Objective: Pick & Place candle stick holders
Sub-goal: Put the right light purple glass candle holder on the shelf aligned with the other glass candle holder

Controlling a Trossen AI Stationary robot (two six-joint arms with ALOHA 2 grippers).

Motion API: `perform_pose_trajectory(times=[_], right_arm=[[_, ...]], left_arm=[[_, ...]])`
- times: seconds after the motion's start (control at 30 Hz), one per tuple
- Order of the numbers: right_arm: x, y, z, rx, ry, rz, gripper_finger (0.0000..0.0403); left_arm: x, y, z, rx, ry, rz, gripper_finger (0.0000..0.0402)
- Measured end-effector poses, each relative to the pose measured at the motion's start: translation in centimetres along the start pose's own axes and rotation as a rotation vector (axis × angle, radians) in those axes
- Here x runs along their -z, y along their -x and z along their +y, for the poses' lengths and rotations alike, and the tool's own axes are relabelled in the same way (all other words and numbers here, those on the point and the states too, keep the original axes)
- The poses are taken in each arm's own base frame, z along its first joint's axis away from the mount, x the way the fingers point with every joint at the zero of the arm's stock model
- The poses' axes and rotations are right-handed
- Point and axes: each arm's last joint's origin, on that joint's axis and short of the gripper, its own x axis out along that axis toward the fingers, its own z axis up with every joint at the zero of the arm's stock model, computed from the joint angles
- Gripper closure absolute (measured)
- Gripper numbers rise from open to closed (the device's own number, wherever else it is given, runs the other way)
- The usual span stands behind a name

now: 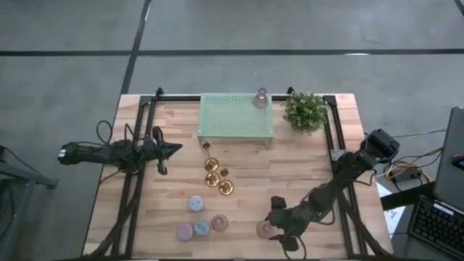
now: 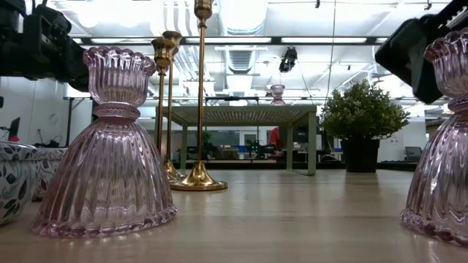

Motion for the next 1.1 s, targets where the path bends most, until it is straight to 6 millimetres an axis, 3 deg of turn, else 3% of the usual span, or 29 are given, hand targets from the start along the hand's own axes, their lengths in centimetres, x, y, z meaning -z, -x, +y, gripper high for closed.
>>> perform_pose_trajectory(times=[0.5,1.1], right_arm=[[-0.14,0.0,-0.12,0.037,0.018,-0.033,0.0083],[0.08,-0.06,-0.36,0.064,0.035,-0.04,0.0224]], left_arm=[[0.0,0.0,0.0,0.0,0.0,0.0,0.0392],[-0.01,0.0,0.0,0.0,0.0,0.0,0.0392]])
